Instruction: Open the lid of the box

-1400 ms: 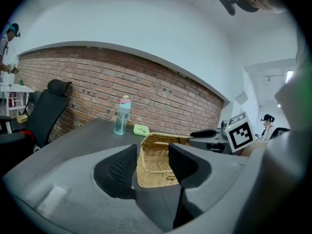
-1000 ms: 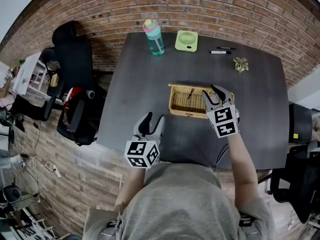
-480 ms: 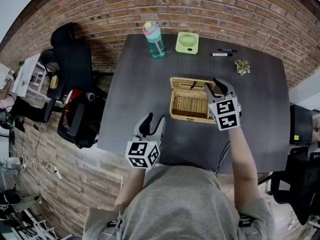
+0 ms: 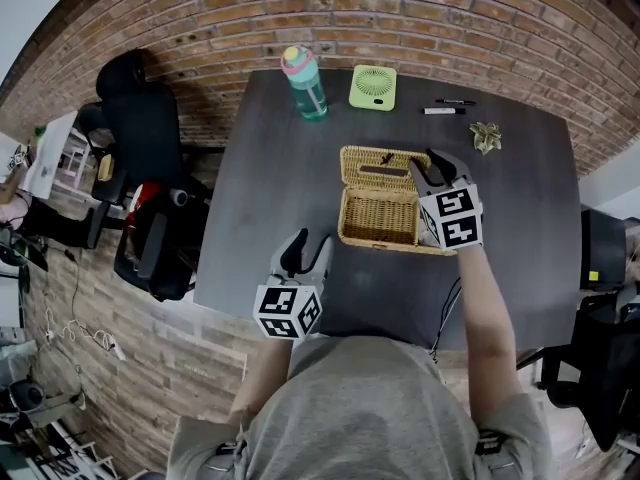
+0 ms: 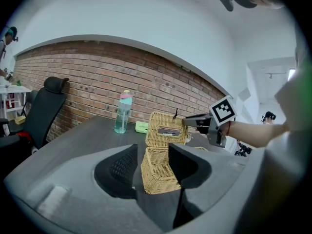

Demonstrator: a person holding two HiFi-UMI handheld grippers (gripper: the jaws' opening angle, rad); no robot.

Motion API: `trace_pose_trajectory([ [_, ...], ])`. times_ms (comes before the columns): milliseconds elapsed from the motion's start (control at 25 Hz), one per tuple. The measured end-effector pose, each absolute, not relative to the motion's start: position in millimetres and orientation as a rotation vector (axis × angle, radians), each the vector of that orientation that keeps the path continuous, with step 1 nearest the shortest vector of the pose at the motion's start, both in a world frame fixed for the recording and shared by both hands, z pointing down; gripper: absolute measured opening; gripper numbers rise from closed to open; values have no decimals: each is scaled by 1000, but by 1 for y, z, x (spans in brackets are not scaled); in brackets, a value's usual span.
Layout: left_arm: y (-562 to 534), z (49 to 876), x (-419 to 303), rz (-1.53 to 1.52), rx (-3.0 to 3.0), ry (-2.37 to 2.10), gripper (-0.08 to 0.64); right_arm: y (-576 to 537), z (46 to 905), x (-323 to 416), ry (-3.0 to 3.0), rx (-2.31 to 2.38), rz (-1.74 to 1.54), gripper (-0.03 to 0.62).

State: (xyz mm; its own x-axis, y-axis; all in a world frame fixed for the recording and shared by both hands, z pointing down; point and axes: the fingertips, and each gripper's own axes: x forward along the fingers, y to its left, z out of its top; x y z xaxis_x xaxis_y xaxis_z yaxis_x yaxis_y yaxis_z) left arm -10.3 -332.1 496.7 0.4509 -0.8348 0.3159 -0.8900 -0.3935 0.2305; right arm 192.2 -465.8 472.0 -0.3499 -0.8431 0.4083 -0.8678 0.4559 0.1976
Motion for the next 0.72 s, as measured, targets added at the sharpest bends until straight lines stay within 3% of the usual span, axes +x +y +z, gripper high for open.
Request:
trace_pose_trajectory([
  [720, -348, 509, -8, 230, 2306, -1468, 201, -514, 499, 203, -2272, 1438, 256, 138],
])
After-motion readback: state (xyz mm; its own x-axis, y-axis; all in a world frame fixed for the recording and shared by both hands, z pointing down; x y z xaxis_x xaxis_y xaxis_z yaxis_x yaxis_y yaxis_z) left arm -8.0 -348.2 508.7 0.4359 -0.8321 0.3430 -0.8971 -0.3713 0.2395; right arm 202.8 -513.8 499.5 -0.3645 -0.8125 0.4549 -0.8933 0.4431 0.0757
